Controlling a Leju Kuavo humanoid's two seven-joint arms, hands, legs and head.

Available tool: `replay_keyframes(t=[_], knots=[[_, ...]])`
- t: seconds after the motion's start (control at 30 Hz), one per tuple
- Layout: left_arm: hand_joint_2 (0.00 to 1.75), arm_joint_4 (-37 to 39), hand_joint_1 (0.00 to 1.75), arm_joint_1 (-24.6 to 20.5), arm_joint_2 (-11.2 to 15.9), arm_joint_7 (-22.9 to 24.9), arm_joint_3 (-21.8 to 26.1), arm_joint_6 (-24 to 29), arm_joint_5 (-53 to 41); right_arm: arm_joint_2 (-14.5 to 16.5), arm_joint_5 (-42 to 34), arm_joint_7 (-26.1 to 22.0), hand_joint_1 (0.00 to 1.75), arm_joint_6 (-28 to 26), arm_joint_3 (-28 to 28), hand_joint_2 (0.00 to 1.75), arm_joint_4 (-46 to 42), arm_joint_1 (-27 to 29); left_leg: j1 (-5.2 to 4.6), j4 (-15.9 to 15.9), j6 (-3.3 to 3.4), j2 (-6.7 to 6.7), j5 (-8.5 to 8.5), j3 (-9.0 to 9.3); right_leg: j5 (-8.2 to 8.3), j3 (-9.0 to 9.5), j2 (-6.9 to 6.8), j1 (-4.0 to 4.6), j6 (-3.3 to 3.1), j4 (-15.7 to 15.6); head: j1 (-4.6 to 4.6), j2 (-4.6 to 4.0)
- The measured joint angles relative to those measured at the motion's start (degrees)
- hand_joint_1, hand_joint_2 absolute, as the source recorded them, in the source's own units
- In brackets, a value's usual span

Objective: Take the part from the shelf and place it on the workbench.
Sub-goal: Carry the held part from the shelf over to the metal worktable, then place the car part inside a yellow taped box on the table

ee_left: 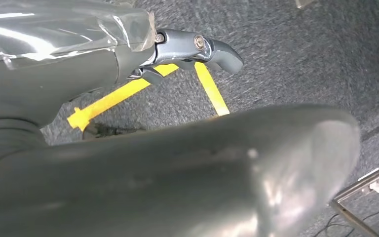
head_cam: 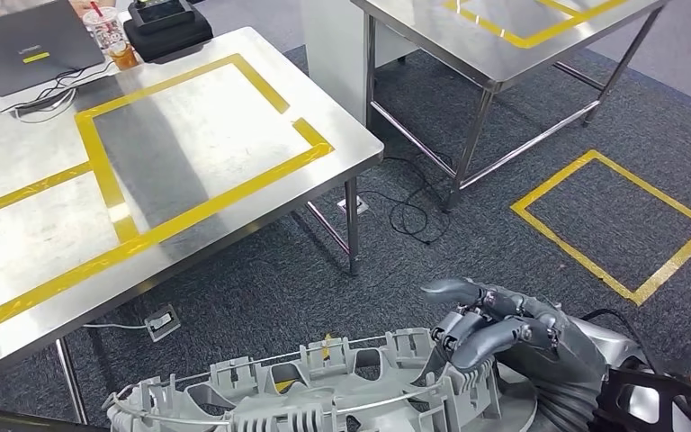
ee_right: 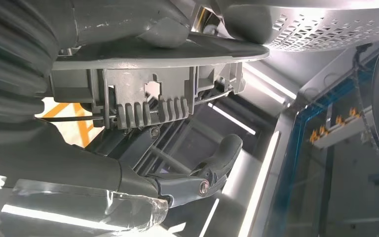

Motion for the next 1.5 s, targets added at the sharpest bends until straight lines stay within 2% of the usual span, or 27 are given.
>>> replay_keyframes(t=[0.07, 0.13, 0.2, 0.23, 0.27, 0.33, 0.37, 0.43, 0.47, 0.5, 0.57, 0.63, 0.73, 0.8, 0.87, 0.93, 0.97, 1.0, 1.03, 1.1, 1.17, 1.2, 1.27, 1.33, 1.4, 1.47, 1.5], knots=[[0.00, 0.0, 0.00, -0.1, 0.1, 0.6, 0.1, -0.3, 0.3, 0.0, -0.3, 0.0, 1.75, 0.2, 0.0, 1.75, 0.0, -0.2, -0.89, -7.2, 1.40, 2.68, 2.62, 3.84, -0.39, 0.58, -1.22, 0.33, 0.09, -0.1, 0.13, 0.00], [0.00, 0.0, 0.00, -0.2, 0.2, 1.2, 0.1, -0.4, 0.7, 0.0, -0.5, 0.1, 1.75, 0.2, 0.0, 1.75, 0.1, -0.4, -1.59, -9.6, 2.18, 4.07, 2.89, 4.95, -0.67, 0.84, -2.44, 0.29, 0.44, -0.2, 0.22, 0.00], [0.00, 0.0, 0.00, -0.1, 0.2, 1.9, 0.3, -0.4, 1.3, -0.1, -0.6, 0.1, 1.75, 0.1, 0.1, 1.75, 0.1, -0.6, -1.64, -10.4, 2.51, 2.85, 3.18, 5.44, -0.84, 1.20, -3.62, 0.25, 0.92, -0.6, 0.19, 0.01], [0.00, 0.1, 0.00, -0.1, 0.2, 2.1, 0.3, -0.4, 1.5, -0.1, -0.6, 0.2, 1.75, 0.1, 0.1, 1.75, 0.1, -0.7, -1.46, -11.3, 2.60, 2.09, 3.56, 6.14, -1.01, 1.41, -3.10, 0.20, 1.11, -0.5, 0.24, 0.00], [0.00, 0.1, 0.00, -0.1, 0.1, 2.2, 0.4, -0.4, 1.6, -0.2, -0.7, 0.2, 1.75, 0.0, 0.1, 1.75, 0.1, -0.9, -1.20, -12.1, 2.75, 1.36, 4.03, 6.88, -1.51, 1.18, -1.75, 0.15, 1.20, 0.5, 0.27, 0.00], [0.00, 0.3, 0.00, -0.3, 0.0, 1.9, 0.5, -0.2, 1.4, -0.5, -0.7, 0.2, 1.75, -0.2, 0.0, 1.75, 0.1, -1.0, -0.73, -13.2, 2.84, -0.16, 4.73, 7.73, -3.61, -1.39, 2.02, -0.17, 1.17, 5.8, 0.43, -0.01], [0.00, 0.4, 0.00, -0.4, -0.1, 1.6, 0.4, 0.1, 1.2, -0.7, -0.7, 0.2, 1.75, -0.3, 0.0, 1.75, 0.1, -0.9, -0.62, -13.2, 2.90, -0.99, 4.82, 7.71, -4.94, -3.60, 3.10, -0.34, 1.21, 9.8, 0.46, 0.00], [0.00, 0.6, 0.00, -0.5, -0.2, 1.0, 0.4, 0.8, 0.5, -0.9, -0.6, 0.3, 1.75, -0.5, 0.0, 1.75, 0.1, -0.8, -0.48, -13.1, 2.80, -2.85, 4.75, 7.67, -6.03, -6.99, 3.66, -0.78, 1.86, 15.1, 0.52, 0.00], [0.00, 0.8, 0.00, -0.5, -0.3, 0.9, 0.4, 1.0, 0.2, -0.9, -0.6, 0.4, 1.75, -0.5, 0.0, 1.75, 0.1, -0.9, -0.37, -13.0, 2.64, -3.77, 4.66, 7.68, -5.28, -7.27, 3.70, -1.04, 2.47, 14.7, 0.51, 0.00], [0.00, 0.9, 0.00, -0.5, -0.3, 0.8, 0.4, 1.0, 0.0, -1.0, -0.6, 0.6, 1.75, -0.5, 0.1, 1.75, 0.1, -0.9, -0.19, -12.8, 2.38, -4.66, 4.49, 7.70, -3.69, -6.38, 3.85, -1.32, 3.23, 12.1, 0.52, 0.00], [0.00, 1.1, 0.00, -0.5, -0.3, 0.8, 0.4, 0.6, -0.3, -1.1, -0.6, 0.9, 1.75, -0.6, 0.1, 1.75, 0.1, -1.0, 0.16, -11.9, 1.51, -6.28, 3.85, 7.53, -0.08, -3.02, 5.40, -1.89, 4.52, 4.2, 0.57, 0.00], [0.00, 1.2, 0.00, -0.5, -0.3, 0.9, 0.5, -0.2, -0.3, -1.1, -0.7, 1.1, 1.75, -0.7, 0.2, 1.75, 0.1, -1.0, 0.24, -10.8, 0.55, -7.43, 3.15, 6.88, 1.40, -1.12, 6.71, -2.07, 4.18, 0.1, 0.67, 0.00], [0.00, 1.4, 0.00, -0.2, -0.2, 1.4, 0.7, -0.9, 0.2, -1.1, -0.8, 1.6, 1.75, -0.8, 0.2, 1.75, 0.0, -1.4, 0.46, -10.4, -0.13, -8.10, 2.77, 6.15, 1.22, -1.06, 5.84, -1.77, 2.62, 0.0, 0.67, 0.00], [0.00, 1.5, 0.00, -0.1, -0.1, 1.7, 0.9, -1.0, 0.6, -1.1, -0.9, 1.8, 1.75, -0.8, 0.3, 1.75, 0.0, -1.6, 0.50, -8.5, -0.58, -5.59, 1.69, 5.25, 1.05, -0.74, 4.85, -1.81, 1.87, 0.0, 0.44, 0.00], [0.00, 1.6, 0.00, -0.3, 0.0, 1.8, 0.9, -1.0, 0.8, -1.1, -1.0, 1.8, 1.75, -0.8, 0.3, 1.75, 0.0, -1.6, 0.49, -2.3, -1.00, -2.06, -1.10, 2.08, 0.72, -0.37, 3.70, -1.55, 1.21, -0.1, 0.18, 0.00], [0.00, 1.8, 0.00, -0.4, 0.0, 1.8, 0.9, -1.0, 0.8, -1.1, -1.1, 1.9, 1.75, -0.8, 0.4, 1.75, 0.0, -1.6, 0.59, 5.0, -1.12, -0.95, -3.57, -2.11, 0.40, -0.22, 2.37, -1.19, 0.84, -0.1, 0.13, 0.00], [0.00, 1.9, 0.00, -0.4, 0.0, 1.8, 0.9, -1.0, 0.8, -1.1, -1.1, 1.9, 1.75, -0.8, 0.5, 1.75, 0.0, -1.6, 0.59, 6.6, -1.05, -0.85, -3.60, -3.26, 0.24, -0.14, 1.68, -1.03, 0.74, -0.1, 0.13, 0.00], [0.00, 2.0, 0.00, -0.4, 0.0, 1.8, 0.9, -1.0, 0.8, -1.1, -1.1, 1.9, 1.75, -0.8, 0.5, 1.75, 0.0, -1.6, 0.55, 5.9, -0.88, -0.76, -2.57, -3.22, 0.08, 0.01, 1.03, -0.85, 0.69, -0.1, 0.12, 0.00], [0.00, 2.1, 0.00, -0.3, 0.0, 1.8, 0.9, -1.0, 0.8, -1.1, -1.1, 1.9, 1.75, -0.8, 0.6, 1.75, 0.0, -1.6, 0.44, 3.0, -0.53, -0.46, -0.72, -1.92, -0.12, 0.26, 0.37, -0.67, 0.69, -0.1, 0.12, 0.00], [0.00, 2.1, 0.00, -0.4, 0.1, 1.9, 1.0, -1.0, 0.9, -1.1, -1.1, 1.9, 1.75, -0.8, 0.6, 1.75, 0.0, -1.7, -0.15, -5.0, 0.55, 1.54, 2.73, 2.21, -0.53, 0.89, -0.92, -0.28, 0.78, -0.2, 0.17, 0.00], [0.00, 2.1, 0.00, -0.5, 0.1, 1.9, 1.0, -1.0, 0.9, -1.1, -1.1, 1.9, 1.75, -0.8, 0.6, 1.75, 0.0, -1.8, -0.87, -9.3, 1.36, 3.34, 3.60, 4.34, -0.87, 1.30, -2.11, -0.07, 1.12, -0.3, 0.20, -0.01], [0.00, 2.2, 0.00, -0.5, 0.1, 1.9, 1.0, -1.0, 0.9, -1.1, -1.1, 1.9, 1.75, -0.8, 0.7, 1.75, 0.0, -1.8, -1.09, -9.5, 1.52, 3.38, 3.34, 4.34, -0.98, 1.43, -2.74, -0.08, 1.37, -0.4, 0.19, -0.01], [0.00, 2.2, 0.00, -0.4, 0.1, 1.9, 1.0, -1.0, 1.0, -1.1, -1.1, 1.9, 1.75, -0.8, 0.7, 1.75, 0.0, -1.9, -1.04, -10.3, 1.90, 2.03, 3.65, 4.73, -1.19, 1.73, -3.47, -0.14, 1.93, -0.6, 0.17, 0.00], [0.00, 2.2, 0.00, -0.3, 0.1, 2.0, 1.1, -0.8, 1.1, -1.2, -1.2, 1.9, 1.75, -0.8, 0.8, 1.75, 0.0, -2.1, -0.59, -11.5, 2.35, 0.64, 4.35, 5.79, -2.08, 1.06, -0.89, -0.22, 2.21, 1.2, 0.34, -0.01], [0.00, 2.3, 0.00, -0.5, 0.0, 2.1, 1.1, -0.6, 1.4, -1.4, -1.2, 1.8, 1.75, -0.8, 0.8, 1.75, 0.1, -2.1, -0.35, -12.1, 2.61, -0.81, 4.77, 6.39, -4.43, -2.24, 2.67, -0.41, 2.07, 7.5, 0.53, -0.01], [0.00, 2.5, 0.00, -0.7, -0.1, 2.2, 1.1, -0.5, 1.4, -1.5, -1.3, 1.8, 1.75, -0.8, 0.8, 1.75, 0.3, -2.1, -0.31, -12.1, 2.65, -2.51, 4.76, 6.41, -6.32, -6.40, 3.64, -0.61, 2.28, 14.4, 0.56, 0.00], [0.00, 2.6, 0.00, -0.7, -0.2, 2.2, 1.1, -0.4, 1.4, -1.6, -1.3, 1.8, 1.75, -0.8, 0.9, 1.75, 0.4, -2.1, -0.27, -12.1, 2.60, -3.45, 4.71, 6.45, -6.14, -7.49, 3.72, -0.77, 2.70, 15.5, 0.55, 0.00]])
